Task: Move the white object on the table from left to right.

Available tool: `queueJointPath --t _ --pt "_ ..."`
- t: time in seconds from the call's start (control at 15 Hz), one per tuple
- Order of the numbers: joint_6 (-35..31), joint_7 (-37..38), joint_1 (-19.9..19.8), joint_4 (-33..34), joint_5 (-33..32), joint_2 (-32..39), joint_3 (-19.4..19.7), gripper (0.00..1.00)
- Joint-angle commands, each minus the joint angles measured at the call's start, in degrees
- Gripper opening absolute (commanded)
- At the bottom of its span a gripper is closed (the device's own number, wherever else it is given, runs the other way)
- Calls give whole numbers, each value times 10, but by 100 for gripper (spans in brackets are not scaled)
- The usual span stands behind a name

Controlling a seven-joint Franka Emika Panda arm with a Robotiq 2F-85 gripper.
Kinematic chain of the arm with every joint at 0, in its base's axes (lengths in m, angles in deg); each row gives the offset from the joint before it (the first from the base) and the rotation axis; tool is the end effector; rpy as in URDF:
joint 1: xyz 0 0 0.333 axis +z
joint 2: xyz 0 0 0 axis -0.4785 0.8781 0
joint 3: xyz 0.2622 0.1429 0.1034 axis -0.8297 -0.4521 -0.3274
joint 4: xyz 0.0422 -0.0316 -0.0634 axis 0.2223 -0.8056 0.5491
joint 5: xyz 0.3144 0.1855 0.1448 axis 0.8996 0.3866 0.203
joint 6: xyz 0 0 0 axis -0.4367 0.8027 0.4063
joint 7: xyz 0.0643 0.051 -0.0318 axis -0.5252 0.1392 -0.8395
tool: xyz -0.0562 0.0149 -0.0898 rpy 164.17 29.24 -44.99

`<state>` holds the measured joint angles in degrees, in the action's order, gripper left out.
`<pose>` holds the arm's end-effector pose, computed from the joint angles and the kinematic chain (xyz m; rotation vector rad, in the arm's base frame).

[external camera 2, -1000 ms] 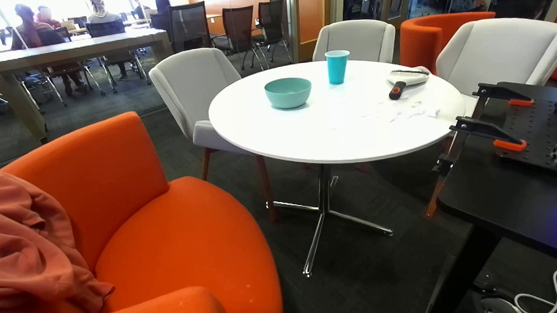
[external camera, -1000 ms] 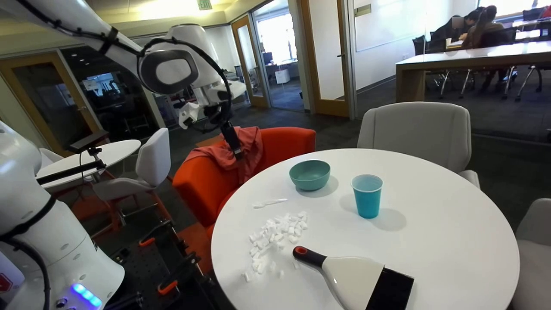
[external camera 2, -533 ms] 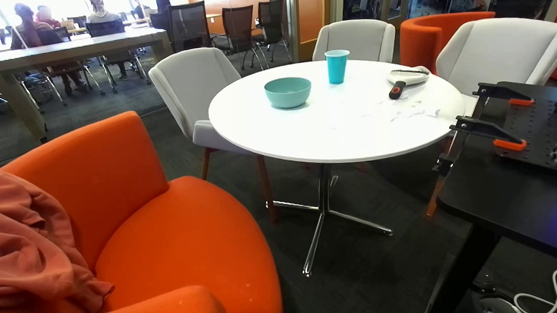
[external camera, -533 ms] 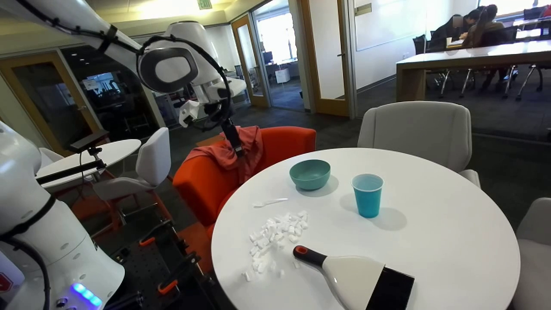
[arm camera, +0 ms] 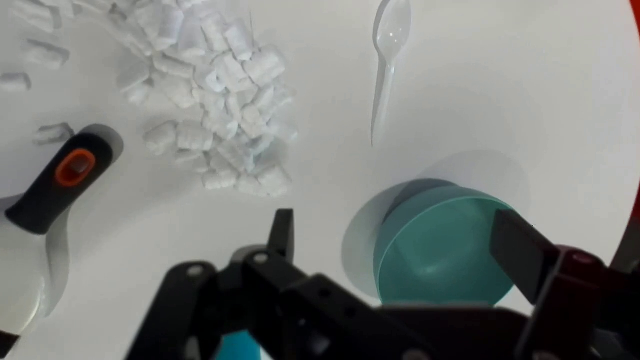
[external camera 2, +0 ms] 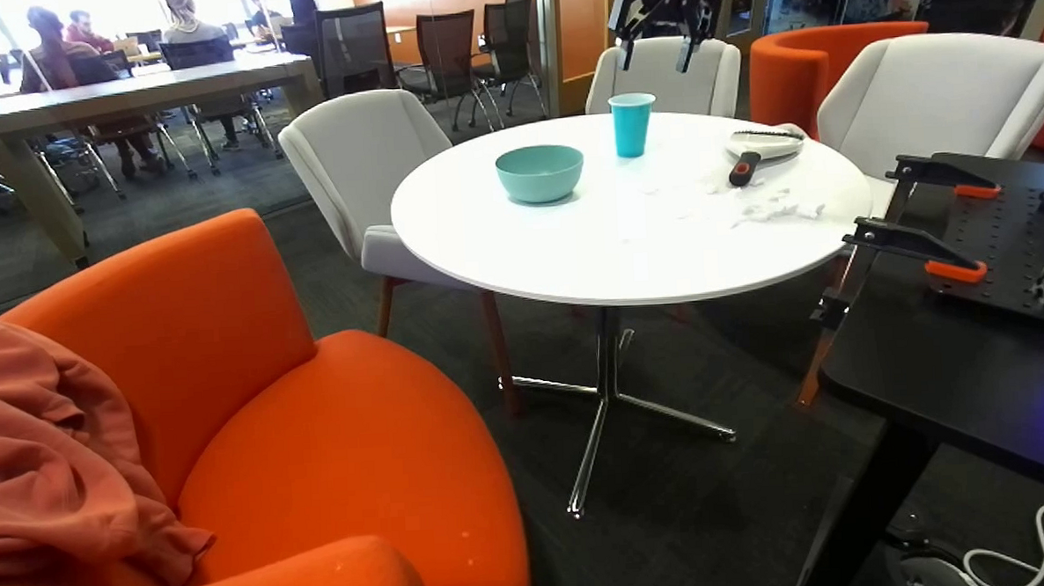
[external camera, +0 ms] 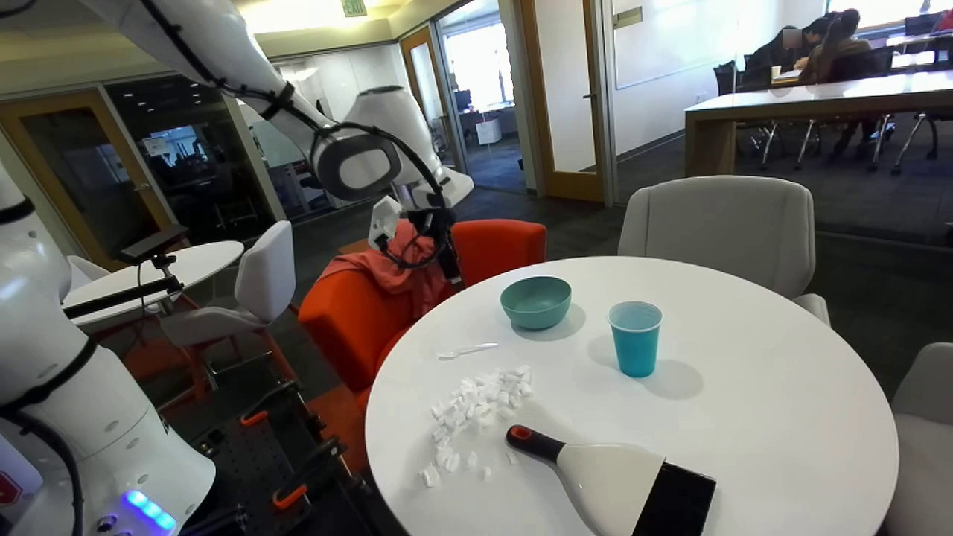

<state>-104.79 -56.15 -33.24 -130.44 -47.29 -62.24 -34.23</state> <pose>0.5039 -0.0612 0.2612 -2.8907 0.8931 -0.2646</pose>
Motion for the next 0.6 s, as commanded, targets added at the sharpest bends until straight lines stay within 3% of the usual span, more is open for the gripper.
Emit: queueJointPath --t 0.0,0.53 --pt "45 -8 6 98 43 114 -8 100" --pt "93 17 50 200 16 256 3 100"
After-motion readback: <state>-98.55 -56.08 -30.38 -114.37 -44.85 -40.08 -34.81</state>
